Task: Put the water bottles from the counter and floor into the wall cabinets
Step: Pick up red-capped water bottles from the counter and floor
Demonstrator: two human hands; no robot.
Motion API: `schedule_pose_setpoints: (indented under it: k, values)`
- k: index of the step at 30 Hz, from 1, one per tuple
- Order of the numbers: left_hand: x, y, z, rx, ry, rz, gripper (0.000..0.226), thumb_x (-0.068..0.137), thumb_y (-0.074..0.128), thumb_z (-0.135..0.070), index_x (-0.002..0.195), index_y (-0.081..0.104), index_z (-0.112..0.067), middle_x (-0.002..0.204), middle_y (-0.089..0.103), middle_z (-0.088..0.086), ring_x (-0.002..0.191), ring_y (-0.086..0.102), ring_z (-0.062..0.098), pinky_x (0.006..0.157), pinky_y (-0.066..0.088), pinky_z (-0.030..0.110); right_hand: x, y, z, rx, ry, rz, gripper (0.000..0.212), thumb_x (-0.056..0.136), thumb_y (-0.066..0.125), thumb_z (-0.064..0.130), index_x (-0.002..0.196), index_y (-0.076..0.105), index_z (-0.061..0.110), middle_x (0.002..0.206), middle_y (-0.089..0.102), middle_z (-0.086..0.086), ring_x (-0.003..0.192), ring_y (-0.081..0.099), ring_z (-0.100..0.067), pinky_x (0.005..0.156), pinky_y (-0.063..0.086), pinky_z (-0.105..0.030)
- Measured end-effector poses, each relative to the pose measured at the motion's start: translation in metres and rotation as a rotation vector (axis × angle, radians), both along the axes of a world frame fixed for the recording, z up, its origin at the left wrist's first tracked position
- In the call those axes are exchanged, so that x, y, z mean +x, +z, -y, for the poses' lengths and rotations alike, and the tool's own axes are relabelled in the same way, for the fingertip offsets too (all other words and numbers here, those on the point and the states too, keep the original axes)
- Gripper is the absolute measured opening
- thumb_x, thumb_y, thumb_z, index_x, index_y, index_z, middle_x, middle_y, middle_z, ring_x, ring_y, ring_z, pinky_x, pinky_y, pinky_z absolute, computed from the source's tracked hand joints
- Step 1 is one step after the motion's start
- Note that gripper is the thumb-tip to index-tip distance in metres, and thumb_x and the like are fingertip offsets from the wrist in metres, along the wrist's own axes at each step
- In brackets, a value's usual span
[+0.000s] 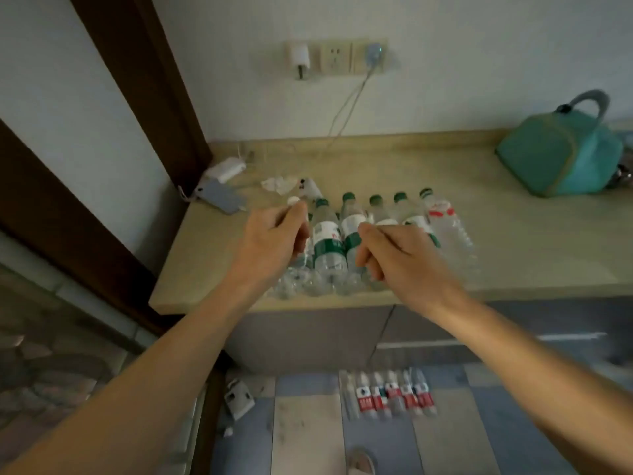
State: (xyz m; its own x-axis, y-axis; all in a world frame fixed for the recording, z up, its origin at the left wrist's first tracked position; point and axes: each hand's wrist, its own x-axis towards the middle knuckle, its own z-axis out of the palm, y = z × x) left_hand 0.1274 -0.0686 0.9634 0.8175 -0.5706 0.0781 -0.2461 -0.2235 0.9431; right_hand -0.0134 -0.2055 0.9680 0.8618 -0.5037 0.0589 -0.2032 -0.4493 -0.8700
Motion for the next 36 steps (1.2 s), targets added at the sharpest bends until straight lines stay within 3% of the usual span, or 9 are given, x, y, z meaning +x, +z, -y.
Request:
schedule_pose_setpoints:
  k: [4, 8, 13, 17, 21, 23, 29, 32, 36]
  values:
    - [-0.036, -0.100, -0.027, 0.139, -0.138, -0.182, 0.042, 0.104, 0.050, -0.031, 0.072, 0.064, -0.008, 0.059, 0.062, -0.002, 0.052, 0.057, 0.008, 0.050, 0.046, 0.020, -0.040, -0.094, -0.027, 0.082, -0.046, -0.142, 0.045, 0.102, 0.046, 0.041, 0.073, 0.068, 0.015, 0.067, 0.067, -0.002, 0.056, 0.061, -0.012, 0.061, 0.051, -0.033]
    - [-0.071, -0.206, -0.045, 0.328, -0.174, -0.263, 0.036, 0.103, 0.052, -0.028, 0.079, 0.069, -0.008, 0.069, 0.070, -0.002, 0.064, 0.066, 0.008, 0.064, 0.053, 0.023, -0.075, -0.210, -0.031, 0.188, -0.098, -0.378, 0.038, 0.100, 0.048, 0.027, 0.084, 0.062, -0.005, 0.075, 0.065, -0.020, 0.061, 0.054, -0.022, 0.062, 0.050, -0.046]
    - [-0.099, -0.353, -0.040, 0.558, -0.206, -0.346, 0.023, 0.100, 0.056, -0.028, 0.079, 0.062, -0.024, 0.079, 0.071, 0.000, 0.072, 0.068, 0.015, 0.071, 0.055, 0.036, -0.108, -0.369, -0.009, 0.365, -0.252, -0.606, 0.027, 0.097, 0.049, 0.015, 0.093, 0.063, -0.008, 0.089, 0.065, -0.031, 0.068, 0.053, -0.025, 0.063, 0.043, -0.038]
    - [-0.106, -0.484, -0.015, 0.687, -0.154, -0.393, 0.016, 0.097, 0.060, -0.033, 0.090, 0.061, -0.019, 0.093, 0.072, 0.007, 0.087, 0.069, 0.027, 0.080, 0.056, 0.043, -0.120, -0.503, 0.015, 0.442, -0.316, -0.725, 0.024, 0.096, 0.048, 0.012, 0.094, 0.064, -0.005, 0.094, 0.067, -0.031, 0.066, 0.057, -0.025, 0.060, 0.049, -0.037]
    - [-0.109, -0.618, 0.013, 0.756, -0.108, -0.351, 0.028, 0.096, 0.062, -0.038, 0.112, 0.060, -0.015, 0.105, 0.068, 0.002, 0.088, 0.062, 0.019, 0.072, 0.043, 0.026, -0.124, -0.636, 0.044, 0.319, -0.225, -0.799, 0.024, 0.098, 0.044, 0.016, 0.086, 0.064, 0.015, 0.087, 0.069, -0.015, 0.076, 0.068, -0.030, 0.071, 0.059, -0.046]
    - [-0.111, -0.680, 0.025, 0.762, -0.093, -0.358, 0.039, 0.094, 0.065, -0.038, 0.122, 0.057, -0.012, 0.113, 0.065, 0.004, 0.095, 0.061, 0.020, 0.078, 0.045, 0.028, -0.123, -0.694, 0.057, 0.233, -0.153, -0.826, 0.024, 0.098, 0.044, 0.016, 0.084, 0.062, 0.023, 0.082, 0.067, -0.002, 0.073, 0.067, -0.022, 0.068, 0.061, -0.040]
    - [-0.123, -0.848, 0.050, 0.765, -0.098, -0.386, 0.074, 0.085, 0.077, -0.037, 0.146, 0.040, -0.019, 0.143, 0.050, 0.008, 0.125, 0.053, 0.027, 0.102, 0.049, 0.042, -0.110, -0.844, 0.079, 0.004, 0.016, -0.785, 0.026, 0.101, 0.042, 0.009, 0.081, 0.058, 0.015, 0.081, 0.063, -0.001, 0.076, 0.061, -0.022, 0.057, 0.044, -0.026]
    - [-0.127, -0.915, 0.064, 0.748, -0.050, -0.445, 0.084, 0.082, 0.079, -0.037, 0.151, 0.033, -0.021, 0.146, 0.049, 0.009, 0.128, 0.051, 0.030, 0.104, 0.048, 0.050, -0.098, -0.904, 0.080, 0.034, 0.041, -0.735, 0.025, 0.103, 0.046, 0.014, 0.121, 0.063, 0.015, 0.113, 0.068, -0.001, 0.100, 0.064, -0.021, 0.077, 0.054, -0.028]
    - [-0.127, -0.980, 0.083, 0.696, 0.046, -0.498, 0.089, 0.080, 0.081, -0.037, 0.151, 0.030, -0.022, 0.139, 0.054, 0.010, 0.123, 0.055, 0.032, 0.093, 0.054, 0.044, -0.077, -0.960, 0.073, 0.109, -0.008, -0.708, 0.053, 0.101, 0.052, 0.013, 0.152, 0.037, 0.017, 0.147, 0.051, -0.006, 0.130, 0.053, -0.027, 0.108, 0.046, -0.045]
